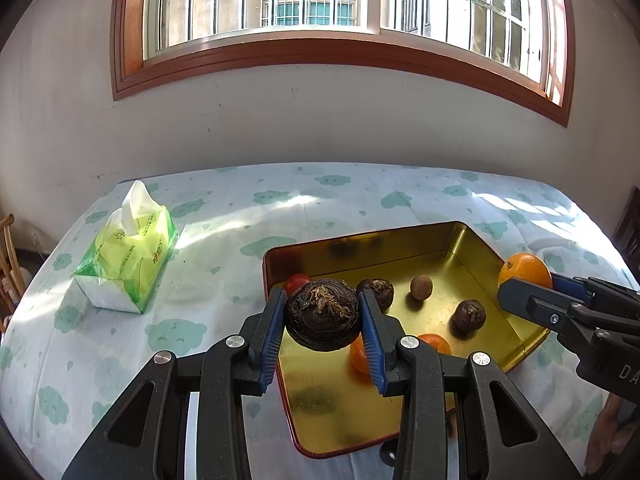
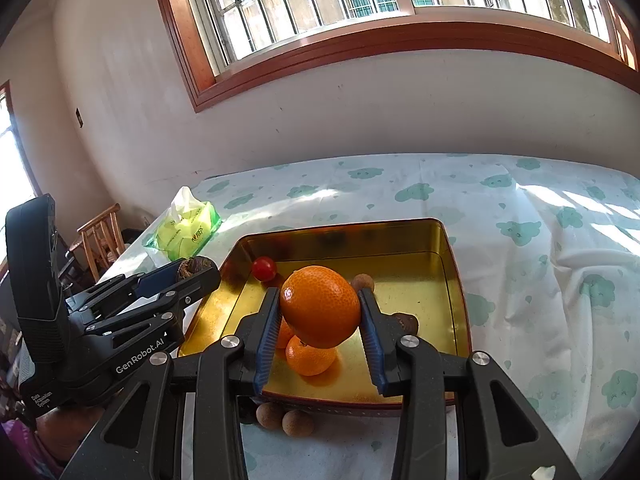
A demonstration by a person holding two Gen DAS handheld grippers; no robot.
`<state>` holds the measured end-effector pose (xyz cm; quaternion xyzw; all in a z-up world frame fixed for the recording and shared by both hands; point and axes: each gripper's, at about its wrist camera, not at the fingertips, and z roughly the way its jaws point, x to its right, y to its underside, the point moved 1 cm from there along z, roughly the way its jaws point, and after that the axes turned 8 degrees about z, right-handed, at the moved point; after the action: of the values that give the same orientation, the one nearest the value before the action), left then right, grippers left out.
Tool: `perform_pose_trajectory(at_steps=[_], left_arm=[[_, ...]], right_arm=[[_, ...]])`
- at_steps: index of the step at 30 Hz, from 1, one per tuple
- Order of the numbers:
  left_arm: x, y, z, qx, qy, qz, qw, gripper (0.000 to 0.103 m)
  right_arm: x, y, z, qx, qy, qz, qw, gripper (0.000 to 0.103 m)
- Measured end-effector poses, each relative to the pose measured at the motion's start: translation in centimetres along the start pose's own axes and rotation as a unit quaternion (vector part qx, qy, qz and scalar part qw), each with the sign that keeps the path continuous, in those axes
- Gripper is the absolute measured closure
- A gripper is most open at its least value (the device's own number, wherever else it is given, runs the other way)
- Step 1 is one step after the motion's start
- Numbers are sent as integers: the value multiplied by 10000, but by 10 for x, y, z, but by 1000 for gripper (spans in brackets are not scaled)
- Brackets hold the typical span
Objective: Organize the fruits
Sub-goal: 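Lower the dark fruit and mandarin into the tin and open both grippers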
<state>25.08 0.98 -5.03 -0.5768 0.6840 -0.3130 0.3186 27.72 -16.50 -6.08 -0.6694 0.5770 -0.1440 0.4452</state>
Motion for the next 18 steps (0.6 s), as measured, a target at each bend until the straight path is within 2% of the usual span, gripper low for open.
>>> perform_pose_trajectory(at_steps=[18], left_arm=[[-2,-9,25,-130,-65,80,9999,65]], right_arm=[[13,-5,23,-111,37,53,9999,67]])
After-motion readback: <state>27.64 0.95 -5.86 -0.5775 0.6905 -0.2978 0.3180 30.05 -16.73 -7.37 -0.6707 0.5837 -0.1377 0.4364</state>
